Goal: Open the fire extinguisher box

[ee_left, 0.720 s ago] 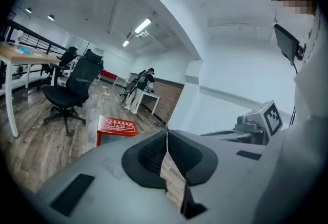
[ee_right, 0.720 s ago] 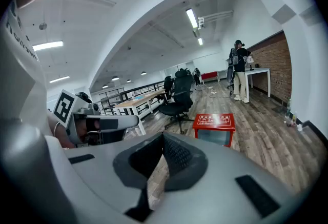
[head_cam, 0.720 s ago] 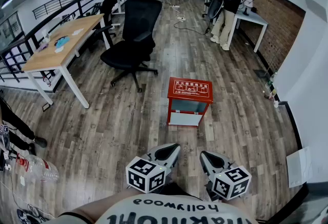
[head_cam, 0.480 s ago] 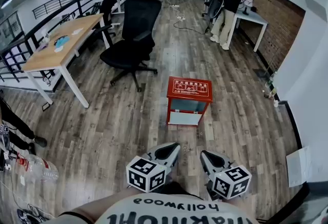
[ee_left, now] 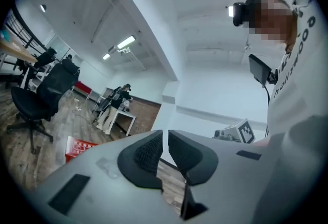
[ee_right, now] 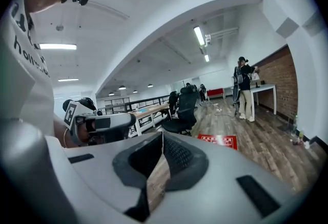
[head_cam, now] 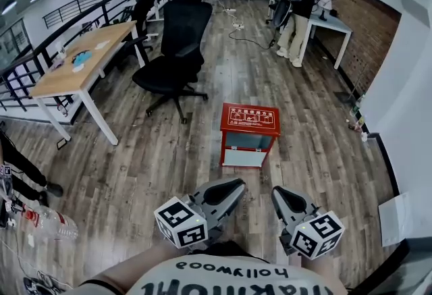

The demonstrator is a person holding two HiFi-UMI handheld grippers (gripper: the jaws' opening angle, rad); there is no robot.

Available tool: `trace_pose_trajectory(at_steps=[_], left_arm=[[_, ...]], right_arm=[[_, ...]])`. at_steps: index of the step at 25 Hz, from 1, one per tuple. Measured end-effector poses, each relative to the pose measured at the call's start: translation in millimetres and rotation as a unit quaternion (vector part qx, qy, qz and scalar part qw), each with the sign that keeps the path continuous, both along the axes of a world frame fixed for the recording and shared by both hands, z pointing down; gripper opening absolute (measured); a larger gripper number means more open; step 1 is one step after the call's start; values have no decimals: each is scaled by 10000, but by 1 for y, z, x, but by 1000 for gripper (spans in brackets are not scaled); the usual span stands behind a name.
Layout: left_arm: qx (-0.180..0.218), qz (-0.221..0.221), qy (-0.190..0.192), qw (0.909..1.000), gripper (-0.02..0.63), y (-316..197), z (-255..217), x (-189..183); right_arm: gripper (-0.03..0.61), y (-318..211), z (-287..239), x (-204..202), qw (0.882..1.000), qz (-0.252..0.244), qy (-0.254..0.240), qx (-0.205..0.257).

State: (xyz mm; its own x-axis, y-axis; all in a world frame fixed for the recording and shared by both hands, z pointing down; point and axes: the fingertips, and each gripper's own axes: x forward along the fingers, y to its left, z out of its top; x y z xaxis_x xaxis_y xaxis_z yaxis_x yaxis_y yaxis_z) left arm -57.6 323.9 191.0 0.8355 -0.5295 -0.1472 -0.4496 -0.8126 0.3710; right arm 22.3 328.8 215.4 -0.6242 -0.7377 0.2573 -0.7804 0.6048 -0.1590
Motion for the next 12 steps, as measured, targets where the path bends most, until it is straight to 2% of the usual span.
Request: trace_pose_trajectory(at_steps=[4, 9, 12], left_arm=[[290, 178, 231, 9992, 15, -8, -22, -5], [977, 599, 152, 9933, 15, -12, -62, -8], [1215, 744, -19, 9898, 15, -17, -75, -15]], right_arm=[[11, -7, -25, -6, 9996, -186, 65, 224], [12, -10, -60, -35, 9930, -672, 508, 824], [12, -15, -77, -56, 9894, -825, 553, 1063]])
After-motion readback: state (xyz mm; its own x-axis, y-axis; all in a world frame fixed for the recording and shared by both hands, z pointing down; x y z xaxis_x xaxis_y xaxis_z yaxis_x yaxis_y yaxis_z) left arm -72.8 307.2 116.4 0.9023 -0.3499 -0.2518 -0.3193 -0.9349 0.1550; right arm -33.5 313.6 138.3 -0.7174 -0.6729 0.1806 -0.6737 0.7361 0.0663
